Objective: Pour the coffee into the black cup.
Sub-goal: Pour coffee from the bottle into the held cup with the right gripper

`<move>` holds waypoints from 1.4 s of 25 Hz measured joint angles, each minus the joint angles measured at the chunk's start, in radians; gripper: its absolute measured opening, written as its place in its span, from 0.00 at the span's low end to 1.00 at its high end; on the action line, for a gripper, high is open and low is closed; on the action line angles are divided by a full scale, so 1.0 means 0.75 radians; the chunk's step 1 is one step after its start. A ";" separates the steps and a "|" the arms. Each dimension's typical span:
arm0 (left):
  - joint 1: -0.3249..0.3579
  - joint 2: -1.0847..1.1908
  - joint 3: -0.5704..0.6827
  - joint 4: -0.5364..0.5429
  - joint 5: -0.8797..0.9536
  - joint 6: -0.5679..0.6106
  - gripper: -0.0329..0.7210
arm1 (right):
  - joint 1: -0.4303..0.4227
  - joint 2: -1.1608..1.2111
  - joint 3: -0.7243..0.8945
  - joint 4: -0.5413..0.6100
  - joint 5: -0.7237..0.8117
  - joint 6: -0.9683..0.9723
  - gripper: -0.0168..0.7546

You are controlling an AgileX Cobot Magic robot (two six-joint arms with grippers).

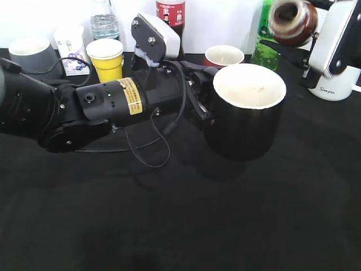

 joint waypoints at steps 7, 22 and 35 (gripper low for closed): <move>0.000 0.000 0.000 0.060 0.000 0.000 0.12 | 0.000 0.000 0.000 0.001 -0.003 -0.276 0.71; 0.000 0.000 -0.002 0.063 0.000 0.000 0.12 | 0.000 0.000 0.000 0.004 0.036 -0.496 0.71; 0.000 0.000 -0.002 0.070 0.000 0.000 0.12 | 0.000 0.000 0.000 0.085 0.000 -0.632 0.71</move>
